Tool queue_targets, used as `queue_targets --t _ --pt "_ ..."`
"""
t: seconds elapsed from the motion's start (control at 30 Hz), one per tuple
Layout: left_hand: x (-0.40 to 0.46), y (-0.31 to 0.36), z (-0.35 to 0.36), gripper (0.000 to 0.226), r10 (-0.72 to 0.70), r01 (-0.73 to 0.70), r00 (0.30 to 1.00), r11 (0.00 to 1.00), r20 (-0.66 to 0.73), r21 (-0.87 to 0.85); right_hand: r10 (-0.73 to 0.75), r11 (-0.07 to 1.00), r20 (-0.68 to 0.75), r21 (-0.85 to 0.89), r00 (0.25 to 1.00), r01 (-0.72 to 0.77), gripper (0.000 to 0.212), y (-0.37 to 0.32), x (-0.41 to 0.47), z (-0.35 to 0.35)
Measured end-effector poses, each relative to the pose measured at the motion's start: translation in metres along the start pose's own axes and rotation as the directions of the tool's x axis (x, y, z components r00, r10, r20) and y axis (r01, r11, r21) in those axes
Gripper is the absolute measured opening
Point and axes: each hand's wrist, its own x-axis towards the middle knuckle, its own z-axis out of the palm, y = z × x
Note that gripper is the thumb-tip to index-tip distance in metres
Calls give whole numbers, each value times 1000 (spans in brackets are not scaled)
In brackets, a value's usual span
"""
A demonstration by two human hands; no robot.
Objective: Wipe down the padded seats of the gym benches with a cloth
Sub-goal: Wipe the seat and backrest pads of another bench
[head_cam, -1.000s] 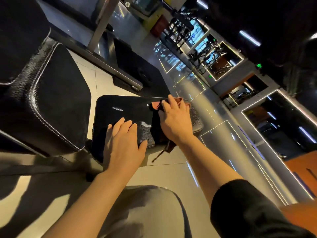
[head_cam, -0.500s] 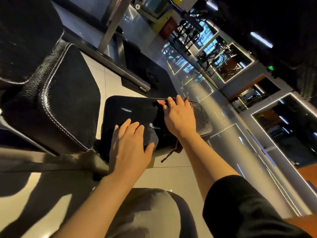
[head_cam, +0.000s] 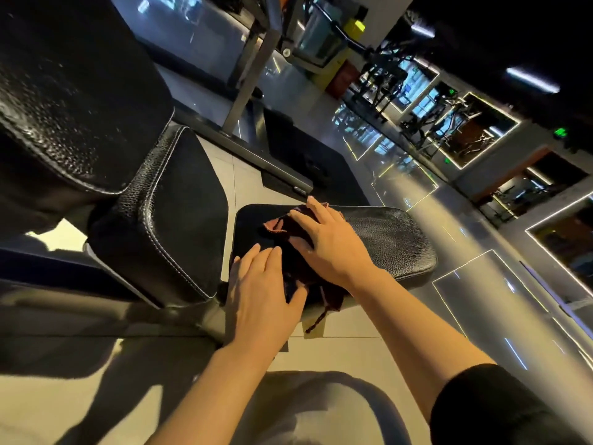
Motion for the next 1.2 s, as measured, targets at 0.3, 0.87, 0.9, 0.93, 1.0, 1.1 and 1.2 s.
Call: queue_targets --t 0.3,0.87,0.9,0.93,1.0,1.1,1.2 --pt "-5 -1 -3 71 -39 39 998 999 40 12 -22 997 39 -77 999 25 51 -17 1 12" --pt "-4 10 10 61 -58 57 998 994 -7 -90 339 916 -183 -158 923 -368 56 81 -13 1" --pt "-4 10 10 62 -58 56 998 994 -9 -94 351 906 -206 -171 913 -387 57 79 -11 4" --pt "-5 9 11 62 -60 59 998 993 -11 -100 362 897 -216 -185 907 -402 59 75 -8 8" --pt "-5 9 11 63 -66 63 998 991 -15 -115 354 896 -195 -208 915 -392 62 63 1 15" --pt "-7 6 15 61 -67 59 996 986 -53 -153 245 931 -107 -251 964 -264 65 33 13 24" --pt "-12 0 20 48 -95 47 977 970 -193 -240 148 960 -92 -224 985 -165 56 -2 20 28"
